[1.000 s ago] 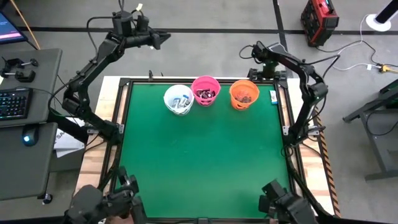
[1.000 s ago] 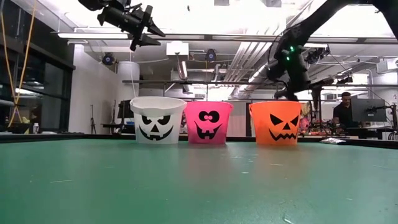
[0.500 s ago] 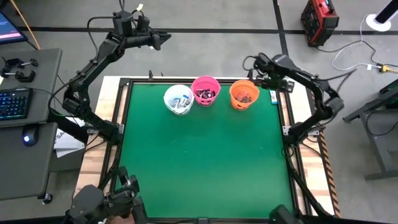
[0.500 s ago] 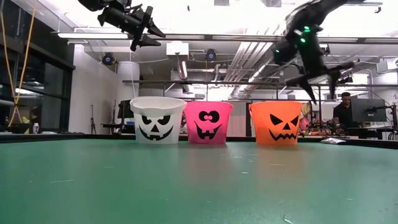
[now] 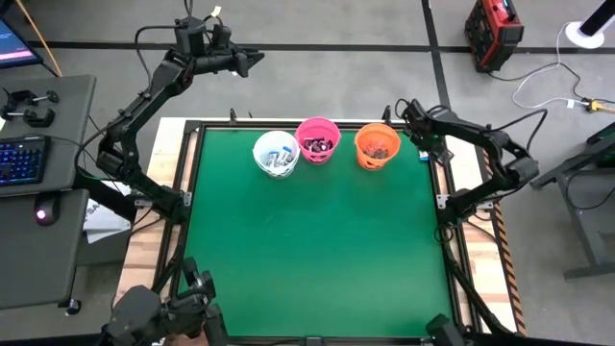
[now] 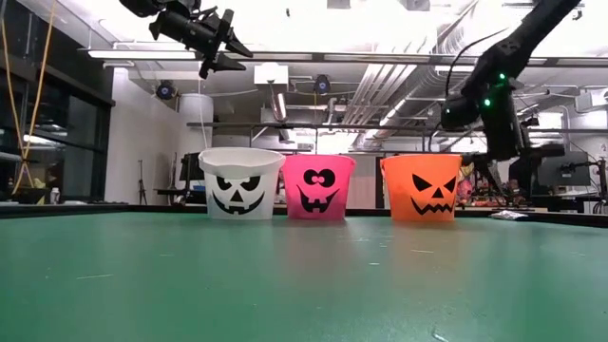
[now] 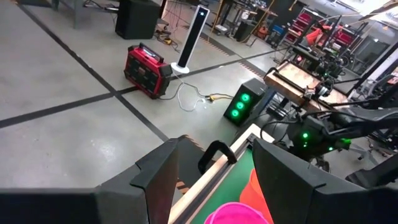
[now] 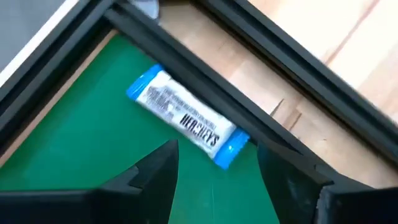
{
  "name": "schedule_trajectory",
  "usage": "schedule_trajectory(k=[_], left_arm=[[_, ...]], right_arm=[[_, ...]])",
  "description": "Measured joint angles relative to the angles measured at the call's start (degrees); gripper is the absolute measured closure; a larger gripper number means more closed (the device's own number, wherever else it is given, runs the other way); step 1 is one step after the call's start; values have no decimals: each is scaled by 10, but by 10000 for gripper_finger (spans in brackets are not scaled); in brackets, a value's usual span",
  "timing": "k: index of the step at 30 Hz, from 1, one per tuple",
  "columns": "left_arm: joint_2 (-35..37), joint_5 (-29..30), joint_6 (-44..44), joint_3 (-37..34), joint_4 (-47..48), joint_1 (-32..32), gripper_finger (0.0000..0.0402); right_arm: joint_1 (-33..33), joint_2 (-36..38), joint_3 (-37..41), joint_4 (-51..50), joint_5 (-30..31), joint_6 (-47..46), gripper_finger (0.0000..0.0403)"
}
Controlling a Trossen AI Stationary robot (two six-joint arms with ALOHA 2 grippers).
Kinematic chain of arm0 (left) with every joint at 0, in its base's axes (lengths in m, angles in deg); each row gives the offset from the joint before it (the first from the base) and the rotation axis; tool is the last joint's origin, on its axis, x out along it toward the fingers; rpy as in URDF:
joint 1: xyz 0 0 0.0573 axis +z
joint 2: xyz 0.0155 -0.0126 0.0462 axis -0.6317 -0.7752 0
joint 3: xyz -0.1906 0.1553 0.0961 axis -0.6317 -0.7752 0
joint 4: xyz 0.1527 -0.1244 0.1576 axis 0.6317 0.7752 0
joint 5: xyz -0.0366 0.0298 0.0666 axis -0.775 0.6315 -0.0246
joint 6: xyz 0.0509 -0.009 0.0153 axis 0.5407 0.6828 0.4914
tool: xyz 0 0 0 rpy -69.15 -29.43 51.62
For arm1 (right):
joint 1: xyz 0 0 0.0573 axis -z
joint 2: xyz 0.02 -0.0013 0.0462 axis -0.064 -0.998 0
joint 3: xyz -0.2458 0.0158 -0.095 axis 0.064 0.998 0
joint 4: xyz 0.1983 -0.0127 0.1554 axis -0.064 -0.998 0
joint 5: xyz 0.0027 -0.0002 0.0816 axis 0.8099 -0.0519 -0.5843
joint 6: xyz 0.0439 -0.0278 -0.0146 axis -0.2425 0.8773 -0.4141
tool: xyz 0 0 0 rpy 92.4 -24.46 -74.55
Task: Sort candy by brand, put in halloween buckets
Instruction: Put the white chocolate into the white bucket
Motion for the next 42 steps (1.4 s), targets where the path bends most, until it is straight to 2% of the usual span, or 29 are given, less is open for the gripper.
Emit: schedule_trajectory(k=[4, 9, 14, 19, 29, 35, 37, 42], left_arm=[[0, 0, 0, 0, 1, 0, 206], [0, 0, 0, 0, 2, 0, 206], [0, 1, 0, 0, 3, 0, 206], [0, 1, 1, 0, 4, 0, 206], [0, 2, 6, 0, 4, 0, 206], [1, 2, 6, 0, 10, 0, 206], [1, 2, 8, 0, 13, 0, 206], [1, 6, 20, 0, 12, 0, 206]], right_arm=[[7, 0, 48, 68, 0, -42, 192], [13, 0, 113, 178, -28, -98, 192], [2, 0, 118, 186, 26, -122, 192], [2, -2, 118, 171, 29, -122, 198], [-35, -52, 115, 192, 37, -102, 305], [-72, -35, 106, 155, 14, -77, 392], [-87, -13, 94, 121, 20, -64, 397], [-119, 67, 39, 93, 91, -12, 402]])
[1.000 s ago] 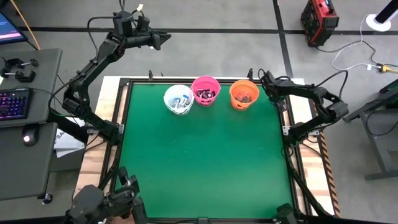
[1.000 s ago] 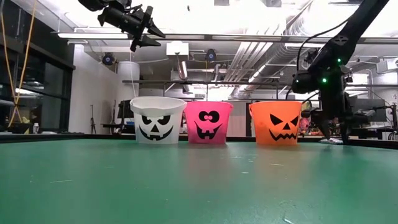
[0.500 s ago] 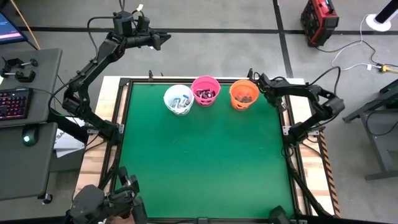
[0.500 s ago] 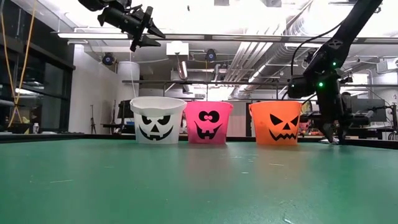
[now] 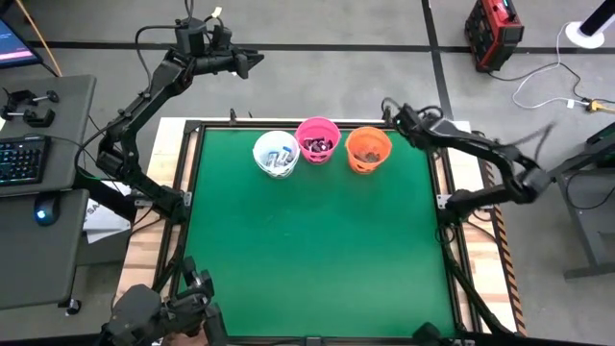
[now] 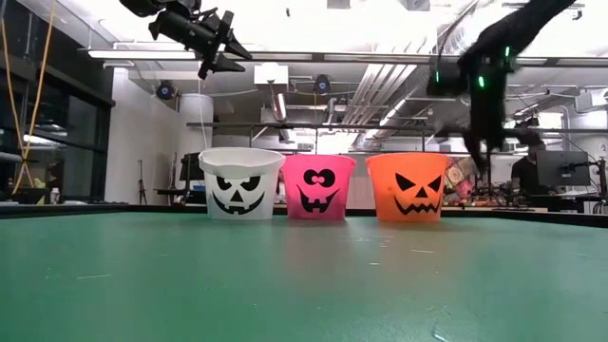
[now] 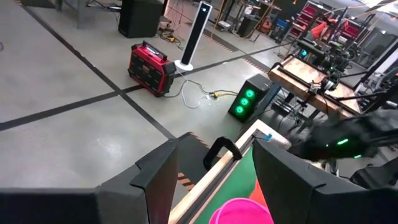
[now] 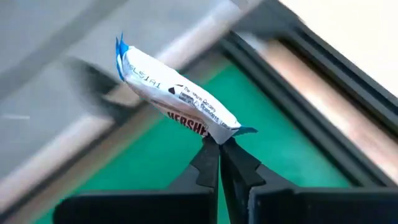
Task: Sort candy by brand, put in halloween buckets
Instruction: Put the white chocolate into the white bucket
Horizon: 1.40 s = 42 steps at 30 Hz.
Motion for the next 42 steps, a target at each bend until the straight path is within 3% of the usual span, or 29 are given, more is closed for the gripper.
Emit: schedule_trajectory(k=[5, 8, 15, 25, 32, 37, 42], left_arm=[[0, 2, 0, 0, 0, 0, 206], [0, 2, 0, 0, 0, 0, 206], [0, 5, 0, 0, 0, 0, 206], [0, 5, -1, 0, 0, 0, 206], [0, 1, 0, 0, 0, -8, 206], [0, -32, 5, 0, 1, -22, 206], [0, -82, 10, 0, 1, -37, 206]], right_arm=[[-26, 65, -71, 6, 53, 58, 402], [-46, 77, -113, 55, 54, 127, 403], [-121, 21, -161, 312, -110, 316, 403], [-247, -209, -231, 501, -318, 411, 403], [-284, -356, -383, 487, -398, 443, 403], [-285, -412, -491, 358, -387, 474, 403], [-282, -419, -551, 243, -351, 509, 398]])
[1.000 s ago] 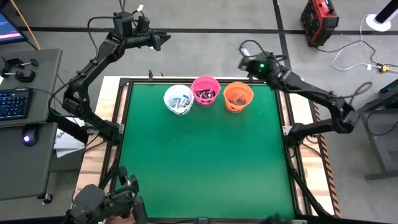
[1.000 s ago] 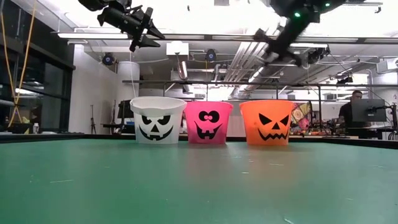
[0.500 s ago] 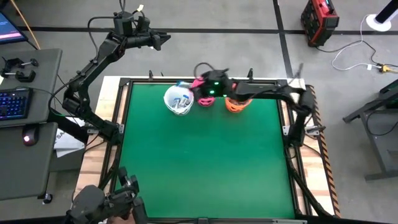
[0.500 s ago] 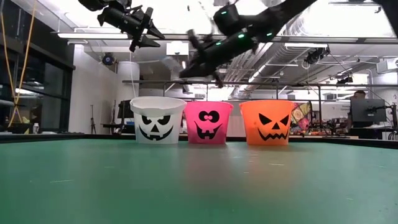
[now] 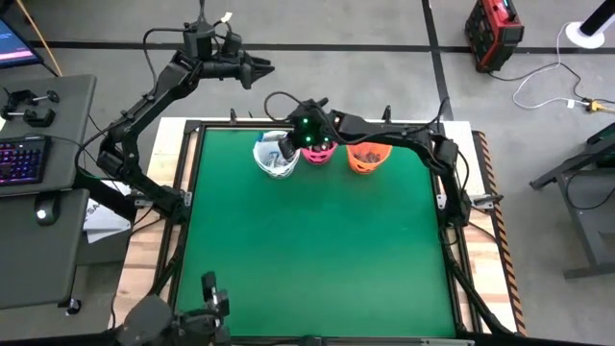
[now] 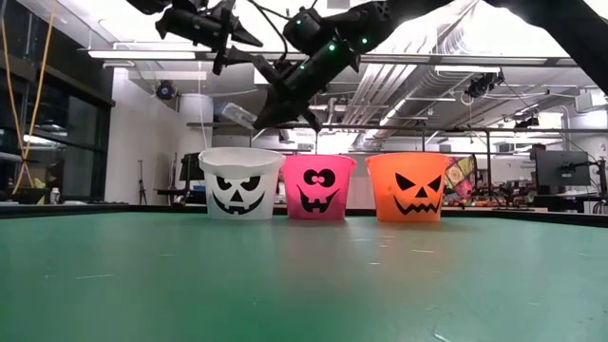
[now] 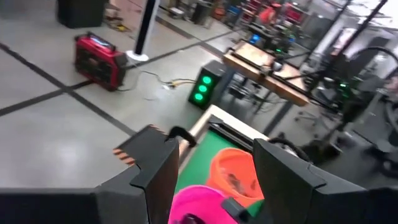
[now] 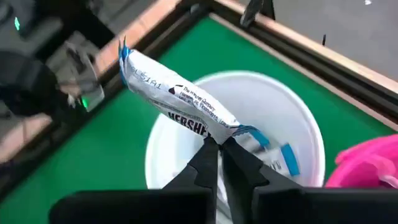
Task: Sort candy by brand, put in halloween buckets
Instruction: Put the white chocolate into the white bucket, then return to Home Position
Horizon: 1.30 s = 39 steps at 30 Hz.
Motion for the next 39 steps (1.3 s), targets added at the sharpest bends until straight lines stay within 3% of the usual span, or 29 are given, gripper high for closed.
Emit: schedule_trajectory(k=[3, 6, 8, 12, 16, 21, 26, 30, 39], left_arm=[[4, -8, -17, 0, 1, -13, 206], [15, -8, -27, 0, 1, -31, 206], [25, -4, -38, 0, 1, -46, 206], [53, 39, -41, -1, 2, -90, 206], [96, 116, -56, -26, -5, -149, 206], [166, 252, -90, -126, -63, -252, 206], [230, 376, -153, -285, -224, -366, 206], [265, 428, -191, -397, -337, -437, 206], [378, 498, -236, -581, -415, -535, 206]], right_arm=[[6, 0, -11, -35, -17, 21, 370], [13, 0, -8, -35, -73, 39, 320], [14, 0, -7, -49, -79, 65, 280], [13, 12, -6, -96, -86, 152, 209], [16, 52, -6, -168, -81, 248, 168], [39, 110, -6, -260, -66, 352, 160], [78, 166, -6, -328, -81, 393, 160], [100, 210, -6, -368, -102, 393, 160], [81, 278, -6, -401, -87, 328, 160]])
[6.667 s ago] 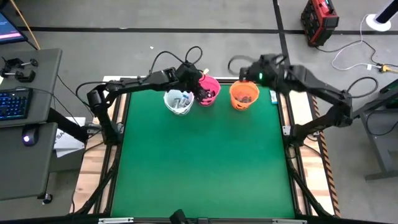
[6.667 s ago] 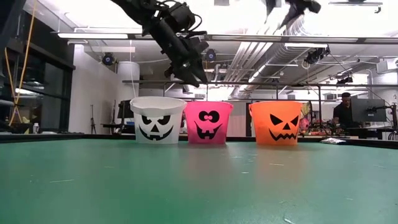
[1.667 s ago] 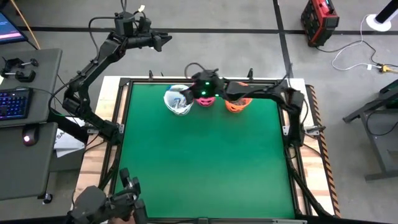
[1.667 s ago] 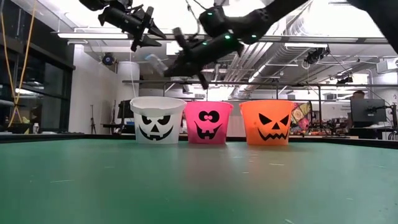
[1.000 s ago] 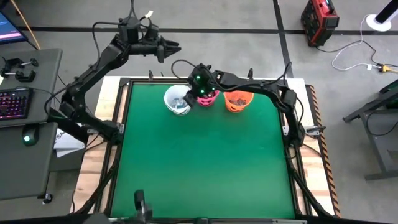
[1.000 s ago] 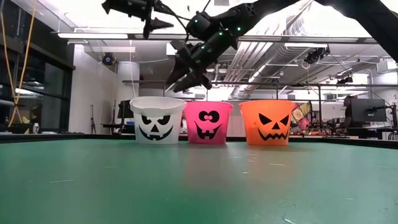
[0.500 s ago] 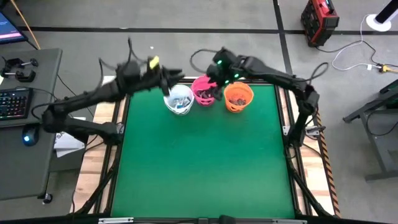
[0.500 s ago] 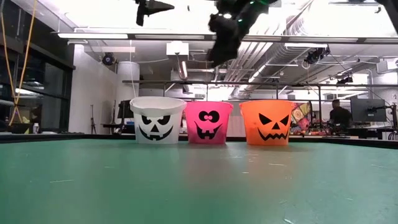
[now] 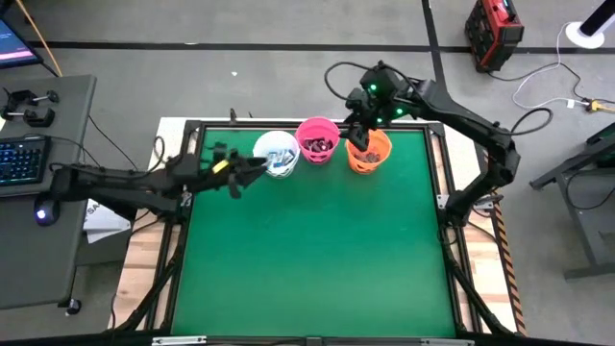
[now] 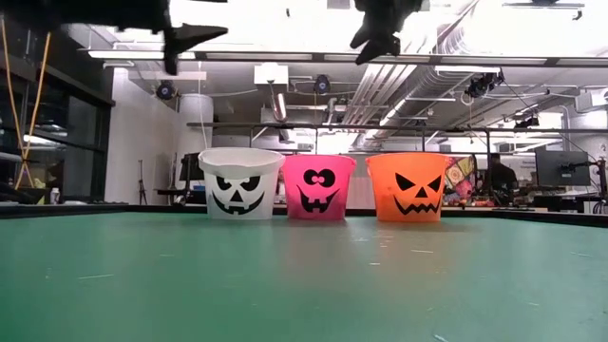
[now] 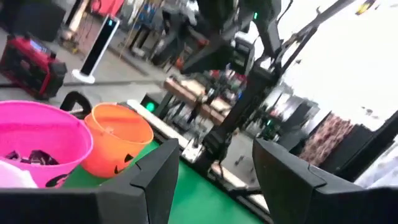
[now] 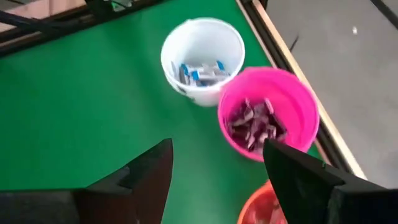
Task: Sort candy by brand, put in halloween buckets
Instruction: Return to Home Position
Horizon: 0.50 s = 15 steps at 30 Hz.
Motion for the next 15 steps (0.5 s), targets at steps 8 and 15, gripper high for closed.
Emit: schedule_trajectory(k=[8, 15], left_arm=[[182, 49, -8, -158, -53, -28, 206], [305, 36, -53, -248, -47, -28, 206]], right_arm=[[-41, 22, 0, -51, 79, -107, 160], [-108, 33, 0, -84, 135, -213, 160]])
